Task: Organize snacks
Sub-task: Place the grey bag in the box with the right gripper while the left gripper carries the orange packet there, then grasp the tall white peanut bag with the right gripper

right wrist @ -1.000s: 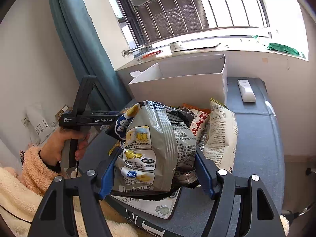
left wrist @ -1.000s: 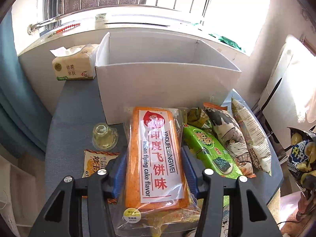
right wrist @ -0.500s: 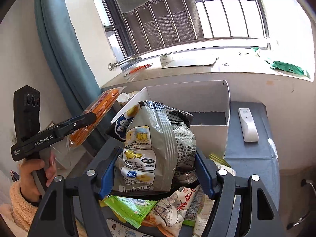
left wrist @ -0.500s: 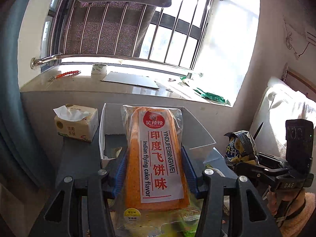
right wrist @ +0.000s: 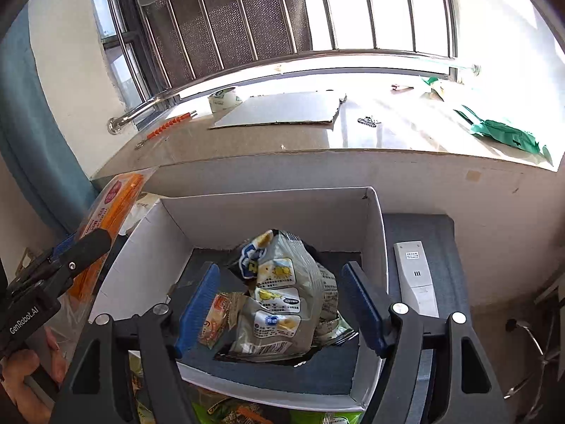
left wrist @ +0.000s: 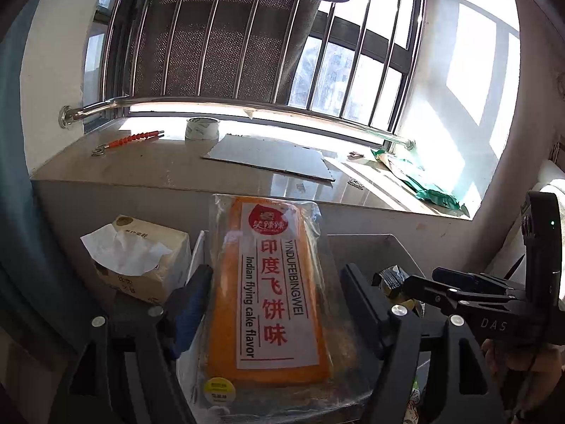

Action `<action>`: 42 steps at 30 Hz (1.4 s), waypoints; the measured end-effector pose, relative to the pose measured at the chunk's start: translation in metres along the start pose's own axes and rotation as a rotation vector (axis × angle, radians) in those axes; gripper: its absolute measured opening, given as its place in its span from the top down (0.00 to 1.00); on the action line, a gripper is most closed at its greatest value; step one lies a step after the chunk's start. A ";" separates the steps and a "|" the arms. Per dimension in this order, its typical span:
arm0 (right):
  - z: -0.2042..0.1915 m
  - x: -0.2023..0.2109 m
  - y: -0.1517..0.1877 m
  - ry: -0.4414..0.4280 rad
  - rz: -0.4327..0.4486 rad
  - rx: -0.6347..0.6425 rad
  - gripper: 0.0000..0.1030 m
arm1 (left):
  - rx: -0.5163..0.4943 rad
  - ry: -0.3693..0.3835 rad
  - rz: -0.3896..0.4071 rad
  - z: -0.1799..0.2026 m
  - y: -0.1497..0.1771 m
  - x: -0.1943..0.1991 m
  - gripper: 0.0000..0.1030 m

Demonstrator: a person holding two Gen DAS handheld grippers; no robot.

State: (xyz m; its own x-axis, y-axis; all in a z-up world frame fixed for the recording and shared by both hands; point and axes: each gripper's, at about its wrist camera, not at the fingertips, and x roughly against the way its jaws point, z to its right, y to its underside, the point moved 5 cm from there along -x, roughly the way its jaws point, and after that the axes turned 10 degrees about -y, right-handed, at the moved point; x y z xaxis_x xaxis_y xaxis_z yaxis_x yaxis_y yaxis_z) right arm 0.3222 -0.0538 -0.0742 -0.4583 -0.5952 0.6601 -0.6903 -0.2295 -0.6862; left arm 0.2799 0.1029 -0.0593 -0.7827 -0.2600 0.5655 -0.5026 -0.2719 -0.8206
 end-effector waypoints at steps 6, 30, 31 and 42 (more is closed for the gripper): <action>0.018 0.006 -0.004 0.045 0.058 -0.053 0.00 | -0.020 -0.032 0.008 -0.002 0.001 0.006 0.00; -0.007 0.142 0.118 -0.072 0.181 0.023 0.00 | -0.058 0.116 0.024 -0.016 0.099 0.147 0.00; -0.008 0.145 0.129 -0.069 0.183 0.021 0.00 | -0.050 0.124 0.018 -0.017 0.108 0.151 0.00; 0.008 0.164 0.231 0.006 0.135 -0.079 0.00 | 0.022 0.128 -0.026 -0.038 0.176 0.179 0.00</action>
State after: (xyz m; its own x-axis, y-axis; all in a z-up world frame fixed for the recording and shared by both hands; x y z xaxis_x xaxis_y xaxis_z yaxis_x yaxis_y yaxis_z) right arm 0.0924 -0.2102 -0.1270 -0.5530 -0.6122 0.5652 -0.6638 -0.0864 -0.7429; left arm 0.0374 0.0435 -0.1056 -0.8108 -0.1325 0.5701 -0.5161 -0.2978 -0.8031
